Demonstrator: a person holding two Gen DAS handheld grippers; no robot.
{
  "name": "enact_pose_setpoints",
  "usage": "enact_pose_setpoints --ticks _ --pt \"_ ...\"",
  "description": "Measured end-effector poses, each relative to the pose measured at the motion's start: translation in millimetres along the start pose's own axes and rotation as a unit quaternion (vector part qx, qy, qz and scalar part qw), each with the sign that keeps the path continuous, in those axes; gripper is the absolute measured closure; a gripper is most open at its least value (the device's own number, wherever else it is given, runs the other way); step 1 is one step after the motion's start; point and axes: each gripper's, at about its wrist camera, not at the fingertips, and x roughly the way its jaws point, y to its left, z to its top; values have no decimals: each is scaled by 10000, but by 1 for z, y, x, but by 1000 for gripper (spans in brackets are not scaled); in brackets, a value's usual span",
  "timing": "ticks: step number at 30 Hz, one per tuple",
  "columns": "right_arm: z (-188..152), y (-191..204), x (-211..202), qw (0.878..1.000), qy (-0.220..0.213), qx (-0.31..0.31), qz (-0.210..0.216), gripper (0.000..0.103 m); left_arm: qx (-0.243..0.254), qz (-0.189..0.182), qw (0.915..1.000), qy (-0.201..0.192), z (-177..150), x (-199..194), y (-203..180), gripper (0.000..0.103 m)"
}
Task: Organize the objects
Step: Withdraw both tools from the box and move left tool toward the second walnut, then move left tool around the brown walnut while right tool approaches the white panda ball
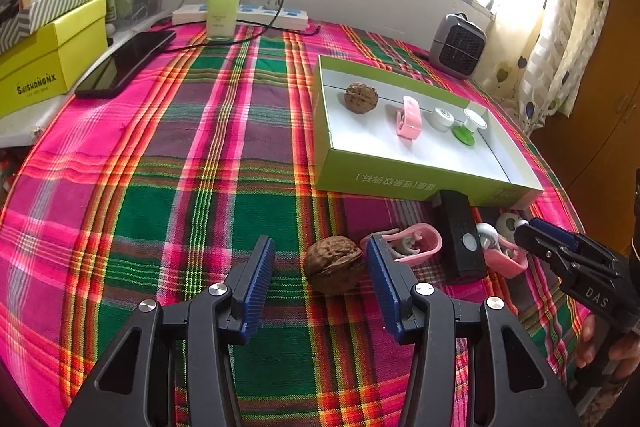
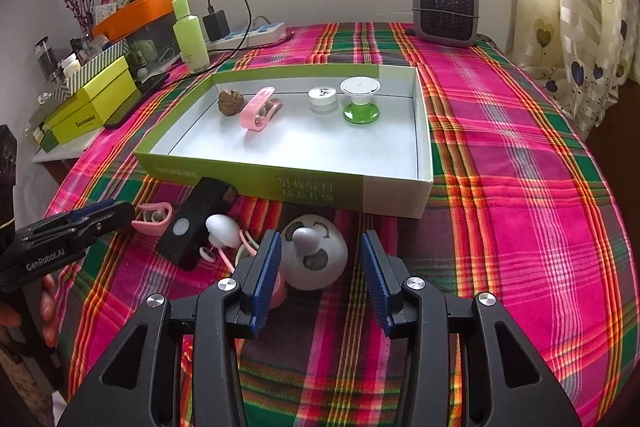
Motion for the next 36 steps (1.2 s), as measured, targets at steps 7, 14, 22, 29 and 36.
enact_pose_setpoints --ticks 7,14,22,29,36 --pt "3 0 9 9999 108 34 77 61 -12 -13 10000 -1 0 2 1 56" --pt "4 -2 10 9998 145 96 110 61 -14 -16 10000 -2 1 1 2 56" --pt "-2 -15 3 9995 74 300 -45 61 -34 -39 10000 -5 2 2 2 56" --pt "-8 -22 -4 9993 60 339 -110 61 -41 -48 10000 -8 1 1 2 56" --pt "-6 -19 1 9994 134 313 -111 61 -25 -34 10000 -7 1 1 2 57"
